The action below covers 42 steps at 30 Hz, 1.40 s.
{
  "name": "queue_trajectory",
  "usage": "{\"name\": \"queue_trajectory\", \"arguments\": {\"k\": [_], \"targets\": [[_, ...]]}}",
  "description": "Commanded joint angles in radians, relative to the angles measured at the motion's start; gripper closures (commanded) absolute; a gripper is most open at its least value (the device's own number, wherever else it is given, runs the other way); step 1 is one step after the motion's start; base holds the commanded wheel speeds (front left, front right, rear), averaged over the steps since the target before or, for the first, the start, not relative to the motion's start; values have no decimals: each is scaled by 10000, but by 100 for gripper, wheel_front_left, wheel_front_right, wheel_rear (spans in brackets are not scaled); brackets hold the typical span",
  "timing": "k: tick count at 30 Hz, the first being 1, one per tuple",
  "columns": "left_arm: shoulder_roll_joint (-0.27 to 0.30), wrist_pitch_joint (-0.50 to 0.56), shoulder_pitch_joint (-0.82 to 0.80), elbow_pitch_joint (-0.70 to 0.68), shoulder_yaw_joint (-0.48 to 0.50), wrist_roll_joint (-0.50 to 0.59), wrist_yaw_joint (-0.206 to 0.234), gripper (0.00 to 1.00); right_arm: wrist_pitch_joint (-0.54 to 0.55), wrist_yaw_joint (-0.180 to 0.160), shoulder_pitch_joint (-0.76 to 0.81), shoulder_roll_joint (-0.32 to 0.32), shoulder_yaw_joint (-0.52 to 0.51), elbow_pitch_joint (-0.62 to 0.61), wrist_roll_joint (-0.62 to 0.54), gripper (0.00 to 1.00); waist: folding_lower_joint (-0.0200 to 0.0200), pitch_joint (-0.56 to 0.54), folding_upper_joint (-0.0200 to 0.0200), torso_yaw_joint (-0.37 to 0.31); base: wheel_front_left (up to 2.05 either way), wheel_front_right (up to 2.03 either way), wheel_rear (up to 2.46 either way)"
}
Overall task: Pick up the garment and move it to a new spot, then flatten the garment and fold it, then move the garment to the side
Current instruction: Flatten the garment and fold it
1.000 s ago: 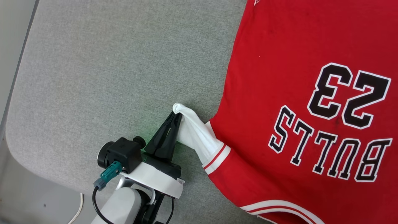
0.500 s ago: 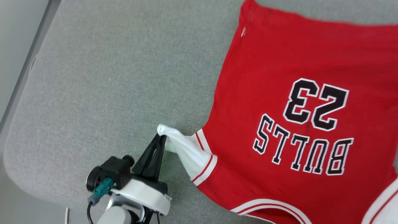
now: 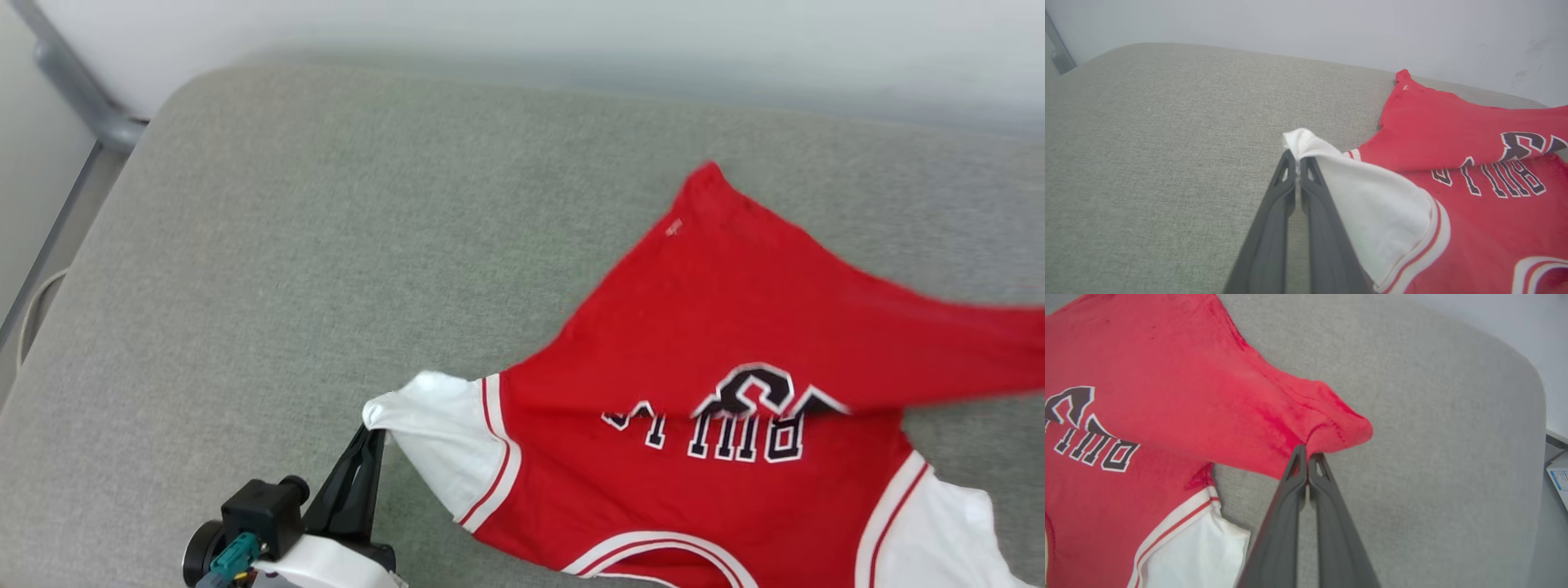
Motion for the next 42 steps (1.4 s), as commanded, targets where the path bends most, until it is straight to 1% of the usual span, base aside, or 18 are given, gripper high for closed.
{"name": "queue_trajectory", "arguments": {"k": [1,5,10,12,15,17,20,21,22,23,28,35,39,42], "targets": [[57,27,195,-68,71,-43,92,100,-16,-15,799,199,-351,-210,21,100,2,-349,-1,-310,0,0,0],[151,67,453,-163,137,-100,193,100,152,-15,2577,599,-1110,-503,23,100,2,-583,-1,-486,0,0,0],[238,84,671,-172,188,-143,302,100,200,-14,4389,1336,-1695,-316,63,100,2,-826,-1,-617,0,0,0],[267,116,710,-180,173,-158,304,100,163,-16,4908,1684,-1741,-197,89,100,2,-873,-1,-632,0,0,0],[296,118,722,-188,156,-175,317,100,71,-16,5559,2184,-1552,166,93,100,2,-915,-1,-627,0,0,0],[316,122,731,-188,161,-190,327,100,9,-16,5823,2407,-1374,428,68,100,2,-924,-1,-631,0,0,0],[328,130,731,-182,139,-206,354,100,-274,-16,5984,2564,-1103,715,48,100,2,-932,-1,-654,0,0,0],[335,134,740,-183,135,-206,358,100,-531,-16,5877,2594,-1080,711,63,83,2,-927,-1,-668,0,0,0],[341,133,748,-192,132,-209,362,100,-806,-16,5712,2615,-1135,723,40,21,2,-919,-1,-686,0,0,0],[347,136,750,-205,128,-208,381,100,-995,-16,5548,2600,-1155,721,66,0,2,-915,-1,-705,0,0,0],[369,180,674,-265,71,-173,424,100,-1587,-14,4903,2079,-1316,391,51,0,2,-891,-1,-735,0,0,0],[330,210,548,-365,-24,-115,443,100,-1916,-14,3713,1362,-1462,-564,109,0,2,-794,-1,-624,0,0,0],[289,204,400,-433,-137,-52,426,100,-1714,-14,2537,841,-1174,-1236,25,0,2,-571,-1,-434,0,0,0],[233,186,233,-478,-204,-15,398,100,-1312,-14,1449,464,-506,-1489,-94,0,2,-383,-1,-268,0,0,0]]}}
